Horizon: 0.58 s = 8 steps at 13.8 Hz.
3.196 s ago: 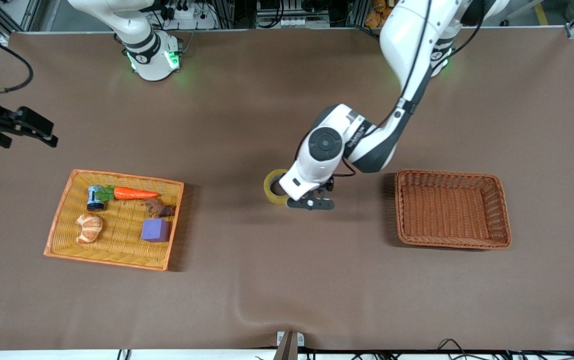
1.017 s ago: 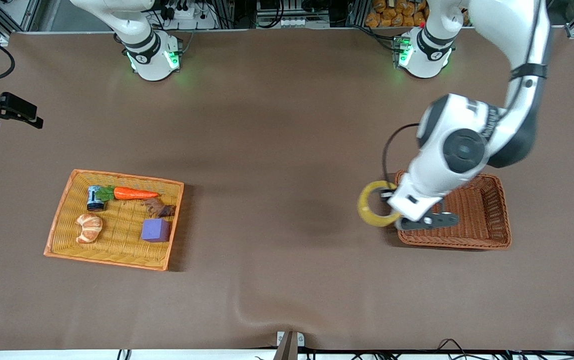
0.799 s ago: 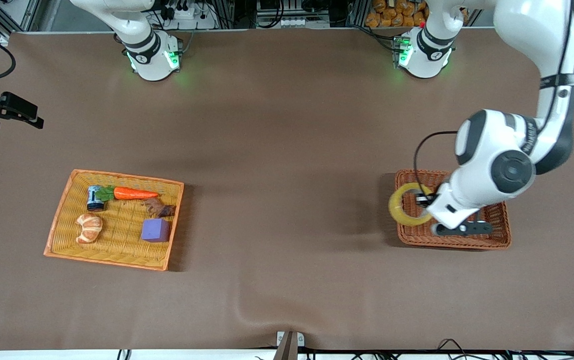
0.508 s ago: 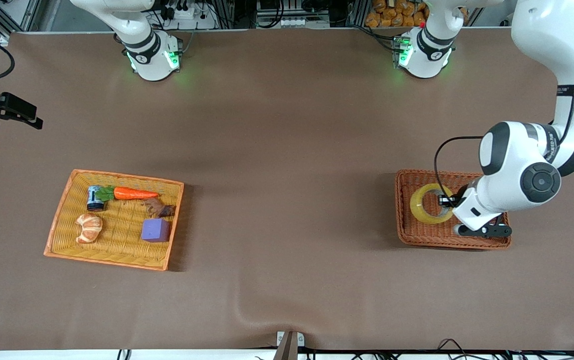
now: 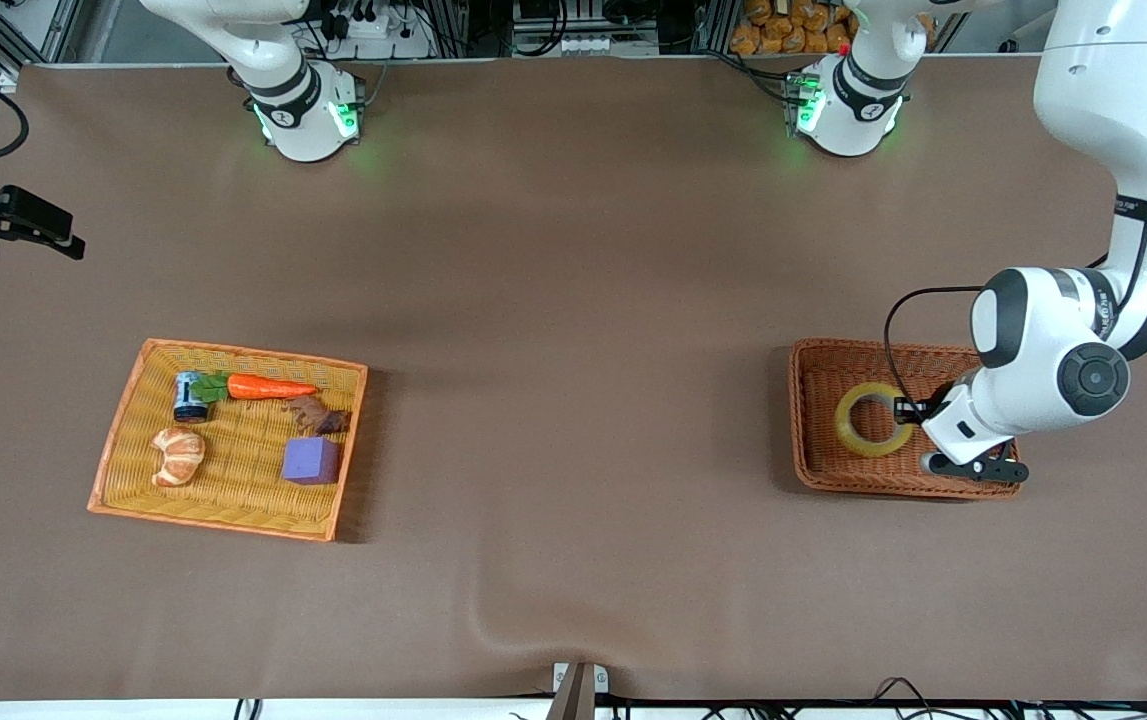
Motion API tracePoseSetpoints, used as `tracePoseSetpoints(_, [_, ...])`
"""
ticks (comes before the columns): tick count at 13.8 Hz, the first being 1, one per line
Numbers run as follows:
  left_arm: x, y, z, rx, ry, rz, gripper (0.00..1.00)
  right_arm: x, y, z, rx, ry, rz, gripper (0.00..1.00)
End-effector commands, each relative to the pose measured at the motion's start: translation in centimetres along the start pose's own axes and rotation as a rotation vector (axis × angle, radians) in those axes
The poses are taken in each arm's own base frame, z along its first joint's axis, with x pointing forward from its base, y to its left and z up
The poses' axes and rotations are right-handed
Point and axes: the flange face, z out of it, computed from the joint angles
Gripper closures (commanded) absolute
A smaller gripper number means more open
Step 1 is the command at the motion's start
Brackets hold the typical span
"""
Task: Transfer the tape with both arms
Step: 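Carry the tape with the left gripper and lower it into the basket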
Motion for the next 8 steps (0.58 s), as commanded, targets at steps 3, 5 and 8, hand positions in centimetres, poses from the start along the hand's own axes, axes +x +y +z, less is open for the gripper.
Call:
tracePoseSetpoints(3, [0.5,-0.3,-15.3,0.031,0.026,0.030,0.00,0.4,0.7,-0.2,-0.005,0.002,-0.001,0.00])
tracePoseSetpoints(5, [-0.9,0.1,-20.1,0.023,0.004,0.030,0.00,0.4,0.7,-0.1,-0.005,-0.001,-0.002,0.00])
tracePoseSetpoints(8, [-3.8,1.2,-25.6,0.020,0.039,0.039,0.00,0.4,0.5,-0.2,-0.005,0.002,-0.004,0.00])
